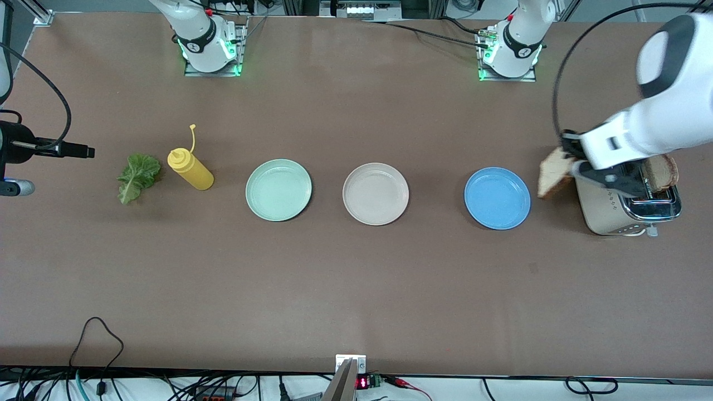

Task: Make sandwich in beige plate with both arms
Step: 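Carry the bread slice with the left gripper onto the beige plate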

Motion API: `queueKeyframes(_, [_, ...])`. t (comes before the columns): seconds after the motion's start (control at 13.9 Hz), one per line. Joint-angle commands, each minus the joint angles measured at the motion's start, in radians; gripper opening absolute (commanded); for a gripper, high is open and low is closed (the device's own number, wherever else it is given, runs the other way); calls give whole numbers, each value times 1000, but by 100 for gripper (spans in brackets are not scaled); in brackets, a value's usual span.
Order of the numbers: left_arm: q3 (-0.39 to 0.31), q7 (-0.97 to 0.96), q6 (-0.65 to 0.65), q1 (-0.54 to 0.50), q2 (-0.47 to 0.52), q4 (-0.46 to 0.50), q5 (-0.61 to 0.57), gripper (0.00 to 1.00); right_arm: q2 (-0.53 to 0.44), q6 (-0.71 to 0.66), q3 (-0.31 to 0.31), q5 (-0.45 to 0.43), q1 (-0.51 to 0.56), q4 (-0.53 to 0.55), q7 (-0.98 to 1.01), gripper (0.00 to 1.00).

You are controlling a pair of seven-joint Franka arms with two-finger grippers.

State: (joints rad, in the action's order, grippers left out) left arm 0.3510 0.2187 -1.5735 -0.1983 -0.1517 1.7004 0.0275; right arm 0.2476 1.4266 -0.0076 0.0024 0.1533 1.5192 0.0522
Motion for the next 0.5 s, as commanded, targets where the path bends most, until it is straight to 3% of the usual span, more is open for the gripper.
queueKeyframes(0.0, [5,-92,-60,107,-77,4,52,0,-2,-12,6,-1,6,-1,14,100])
queueKeyframes(0.22, [5,-258,-155,215,-166,4,176,0,-2,-14,6,-1,5,-1,14,100])
queueKeyframes(0.43, [6,-321,-285,260,-233,-1,285,0,-2,-25,6,-1,3,-1,14,100])
